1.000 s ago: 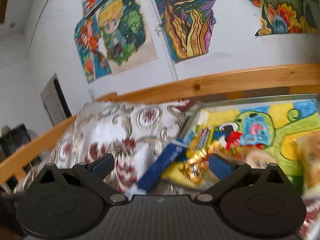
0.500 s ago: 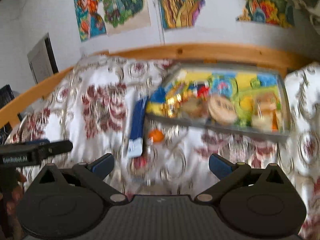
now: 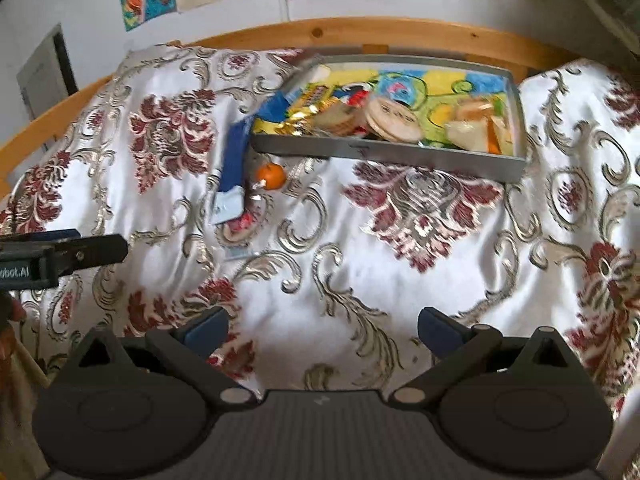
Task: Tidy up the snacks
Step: 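Move the left tool to the blue tube while the right approaches the mandarin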
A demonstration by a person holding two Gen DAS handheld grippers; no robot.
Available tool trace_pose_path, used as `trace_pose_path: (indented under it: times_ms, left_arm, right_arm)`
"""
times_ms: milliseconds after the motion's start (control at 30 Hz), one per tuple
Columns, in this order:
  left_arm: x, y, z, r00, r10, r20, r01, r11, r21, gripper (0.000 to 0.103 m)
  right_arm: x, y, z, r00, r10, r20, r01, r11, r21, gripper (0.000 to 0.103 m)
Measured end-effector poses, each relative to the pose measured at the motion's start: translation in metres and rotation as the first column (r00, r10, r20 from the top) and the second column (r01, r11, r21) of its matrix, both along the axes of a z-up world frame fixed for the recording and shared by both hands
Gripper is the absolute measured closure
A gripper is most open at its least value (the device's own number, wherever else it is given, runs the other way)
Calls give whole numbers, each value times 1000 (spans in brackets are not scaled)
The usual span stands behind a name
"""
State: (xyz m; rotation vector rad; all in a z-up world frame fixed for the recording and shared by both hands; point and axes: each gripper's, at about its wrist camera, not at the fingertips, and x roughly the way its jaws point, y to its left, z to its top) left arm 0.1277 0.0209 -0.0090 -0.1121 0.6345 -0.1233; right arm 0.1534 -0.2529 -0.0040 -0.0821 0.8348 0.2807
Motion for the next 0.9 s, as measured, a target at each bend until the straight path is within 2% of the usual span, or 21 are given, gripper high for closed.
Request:
trace_pose_path:
  times_ms: [700, 900]
  left_arm:
    - [18, -16, -14, 994, -30, -103, 33, 999, 29, 1]
    - [37, -25, -23, 989, -56, -138, 60, 998, 26, 1]
  right_arm:
    - [6, -1, 0, 1000, -19, 20, 18, 999, 28, 0]
    - [9, -3, 6, 997, -19, 79, 19, 1000, 0, 0]
